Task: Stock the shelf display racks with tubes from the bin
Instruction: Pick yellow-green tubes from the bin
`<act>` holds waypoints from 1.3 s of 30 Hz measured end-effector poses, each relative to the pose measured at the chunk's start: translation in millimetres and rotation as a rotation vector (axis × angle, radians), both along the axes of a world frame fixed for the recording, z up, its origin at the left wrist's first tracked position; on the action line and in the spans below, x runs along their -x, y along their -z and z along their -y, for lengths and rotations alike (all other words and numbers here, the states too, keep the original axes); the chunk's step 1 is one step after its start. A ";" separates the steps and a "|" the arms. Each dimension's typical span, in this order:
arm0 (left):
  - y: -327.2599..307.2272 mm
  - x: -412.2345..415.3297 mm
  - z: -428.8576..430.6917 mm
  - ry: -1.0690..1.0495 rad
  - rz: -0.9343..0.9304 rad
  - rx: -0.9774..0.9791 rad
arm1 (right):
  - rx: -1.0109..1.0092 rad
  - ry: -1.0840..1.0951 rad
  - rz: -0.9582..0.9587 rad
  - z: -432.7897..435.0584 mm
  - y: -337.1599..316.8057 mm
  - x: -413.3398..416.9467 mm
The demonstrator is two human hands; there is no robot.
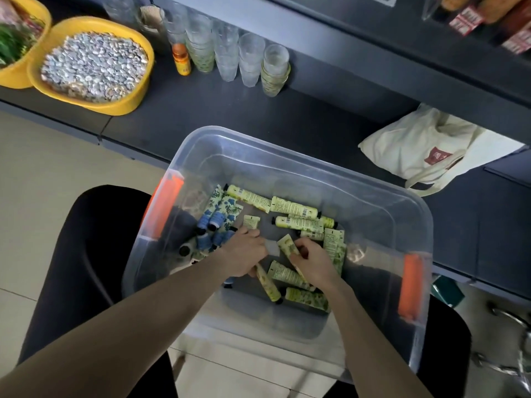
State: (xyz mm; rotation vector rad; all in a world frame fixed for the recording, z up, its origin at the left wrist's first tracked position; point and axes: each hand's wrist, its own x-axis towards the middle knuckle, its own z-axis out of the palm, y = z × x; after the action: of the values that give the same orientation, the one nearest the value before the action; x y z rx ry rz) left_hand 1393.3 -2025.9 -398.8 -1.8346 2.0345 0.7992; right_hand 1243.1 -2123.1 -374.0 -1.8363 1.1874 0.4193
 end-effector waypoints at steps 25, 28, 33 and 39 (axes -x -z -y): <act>-345.6 -161.4 76.8 -0.613 -0.708 1.006 | 0.589 -0.029 0.865 96.5 -348.8 -138.8; -369.3 -178.8 101.6 -0.605 -0.639 1.059 | 0.734 -0.026 0.828 118.5 -372.9 -161.5; -381.4 -200.8 140.2 -0.557 -0.511 1.052 | 0.848 -0.025 0.683 148.9 -373.2 -189.9; -369.6 -220.3 174.8 -0.522 -0.429 0.917 | 0.880 -0.063 0.563 168.7 -353.2 -209.0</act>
State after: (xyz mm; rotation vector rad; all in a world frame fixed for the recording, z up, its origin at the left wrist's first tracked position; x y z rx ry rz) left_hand 1613.6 -2200.7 -29.1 -2.9973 2.4552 0.3834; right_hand 1452.1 -2291.8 -20.8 -2.4841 0.9657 -0.6738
